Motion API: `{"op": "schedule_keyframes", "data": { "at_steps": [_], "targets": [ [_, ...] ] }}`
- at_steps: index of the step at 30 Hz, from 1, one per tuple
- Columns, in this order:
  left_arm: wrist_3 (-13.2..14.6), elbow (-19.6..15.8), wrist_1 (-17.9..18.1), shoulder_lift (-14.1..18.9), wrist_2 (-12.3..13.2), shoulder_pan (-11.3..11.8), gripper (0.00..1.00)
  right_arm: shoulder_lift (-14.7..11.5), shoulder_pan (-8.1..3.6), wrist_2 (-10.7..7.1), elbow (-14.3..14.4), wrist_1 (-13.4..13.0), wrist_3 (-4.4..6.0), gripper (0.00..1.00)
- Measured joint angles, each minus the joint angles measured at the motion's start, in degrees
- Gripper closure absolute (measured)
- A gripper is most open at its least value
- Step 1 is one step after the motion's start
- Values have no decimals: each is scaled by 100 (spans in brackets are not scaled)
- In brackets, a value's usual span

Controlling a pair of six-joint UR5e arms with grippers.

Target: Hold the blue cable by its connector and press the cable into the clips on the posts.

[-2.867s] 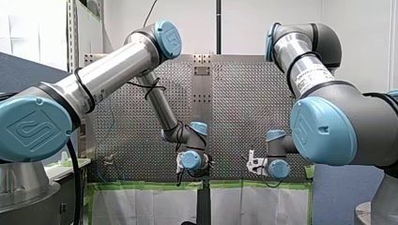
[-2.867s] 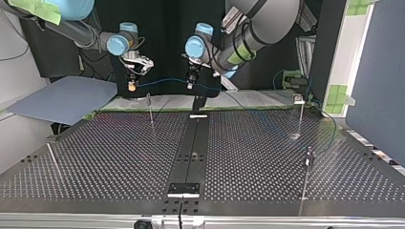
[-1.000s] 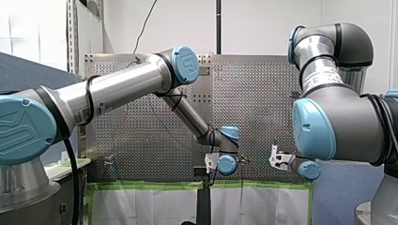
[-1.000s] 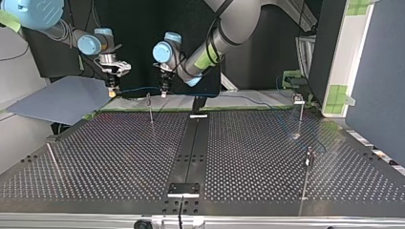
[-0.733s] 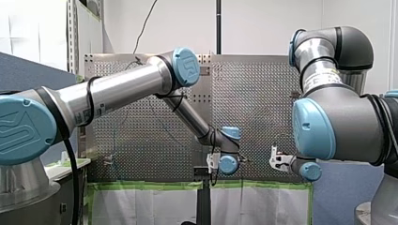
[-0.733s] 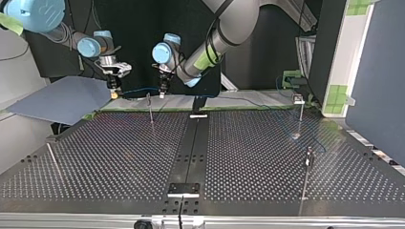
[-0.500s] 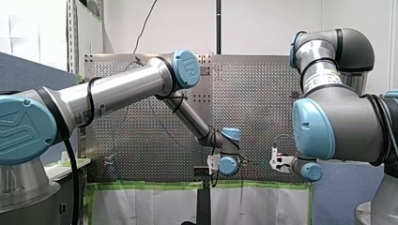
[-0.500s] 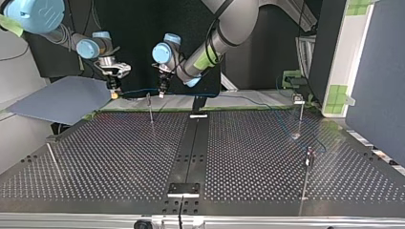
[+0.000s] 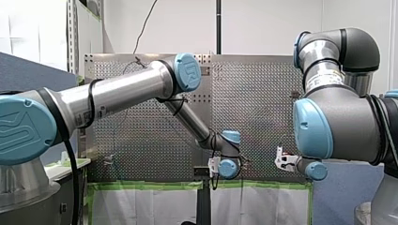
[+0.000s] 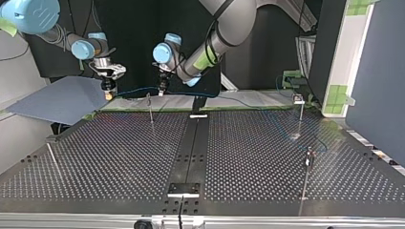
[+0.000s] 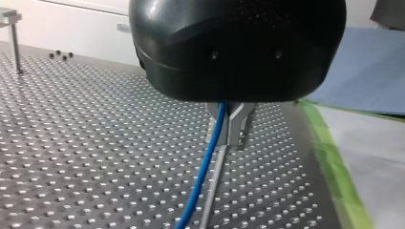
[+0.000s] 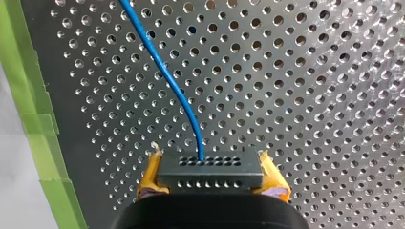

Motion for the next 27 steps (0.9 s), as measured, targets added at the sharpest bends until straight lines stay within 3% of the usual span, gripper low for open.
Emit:
{"op": "schedule_keyframes", "data": {
  "at_steps": [5, 19, 27],
  "targets": [
    [-27, 195, -95, -195, 78, 0, 100, 1, 7, -10, -35, 16, -41, 98],
    [-44, 498, -281, -229, 104, 7, 100, 2, 0, -9, -146, 30, -35, 98],
    [-189, 584, -275, -230, 292, 335, 100, 4, -2, 54, -227, 44, -61, 98]
  ]
}}
